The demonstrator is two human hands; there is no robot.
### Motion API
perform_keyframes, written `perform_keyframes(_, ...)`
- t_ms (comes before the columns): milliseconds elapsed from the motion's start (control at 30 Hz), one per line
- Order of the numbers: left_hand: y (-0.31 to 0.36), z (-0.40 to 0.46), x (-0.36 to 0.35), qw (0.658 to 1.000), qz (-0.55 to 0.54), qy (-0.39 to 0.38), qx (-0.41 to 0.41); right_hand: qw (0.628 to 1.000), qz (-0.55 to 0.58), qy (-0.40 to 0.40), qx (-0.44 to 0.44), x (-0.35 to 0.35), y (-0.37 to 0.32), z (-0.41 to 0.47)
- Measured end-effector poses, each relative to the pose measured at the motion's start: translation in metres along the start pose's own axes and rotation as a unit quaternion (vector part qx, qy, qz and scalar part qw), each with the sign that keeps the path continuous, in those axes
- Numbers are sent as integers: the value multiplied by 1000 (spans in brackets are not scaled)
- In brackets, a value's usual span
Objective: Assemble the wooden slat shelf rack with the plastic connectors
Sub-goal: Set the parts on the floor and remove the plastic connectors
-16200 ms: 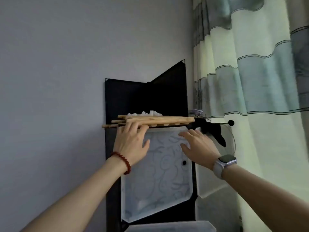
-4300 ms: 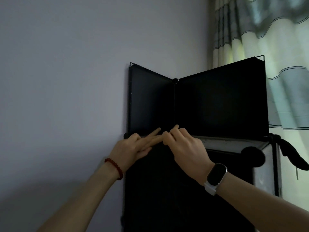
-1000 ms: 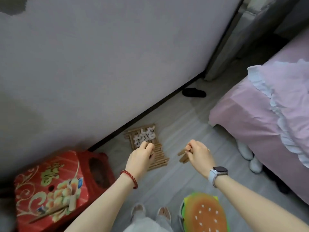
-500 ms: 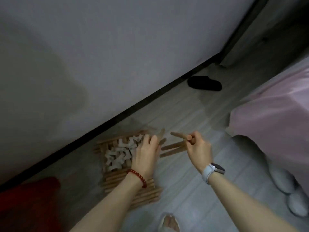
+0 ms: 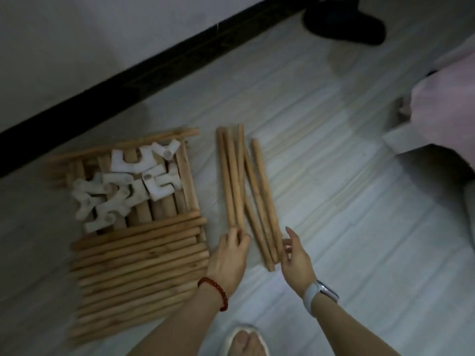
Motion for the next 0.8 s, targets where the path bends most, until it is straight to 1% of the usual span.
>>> perform_keyframes(67, -6, 1, -17, 999, 45, -28, -1, 999, -43, -12, 11, -10, 12, 13)
perform_keyframes(167, -12, 3, -27, 994, 77, -76, 27, 992, -115, -26, 45, -15, 6, 21)
perform_keyframes(267, -12, -2, -31, 987, 98, -125, 18, 972, -209, -63, 87, -18, 0, 23)
perform_keyframes(333, -12, -2, -27, 985, 95, -143, 16, 957, -263, -88, 91, -17, -3, 26)
perform_keyframes(400, -10, -2, -17, 986, 88, -144, 11, 952, -277, -105, 77, -16, -7, 26)
perform_keyframes(500, -5, -18, 14, 987, 59, -146, 23, 959, -247, -125, 57, -11, -22, 11)
perform_keyframes(600, -6, -46, 50, 989, 12, -124, 76, 956, -246, -151, 54, -7, -51, -22)
perform_keyframes(667, -8, -70, 81, 989, -21, -99, 110, 946, -257, -189, 52, -5, -77, -52)
perform_keyframes(800, -9, -138, 160, 970, -100, -63, 211, 927, -265, -246, 100, -1, -148, -130)
Point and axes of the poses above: each hand's wrist, its own z-axis towards the middle knuckle, its own x-axis out of the back of the hand, y = z × x, the point moved 2 cm from there along z, towards the middle knuckle
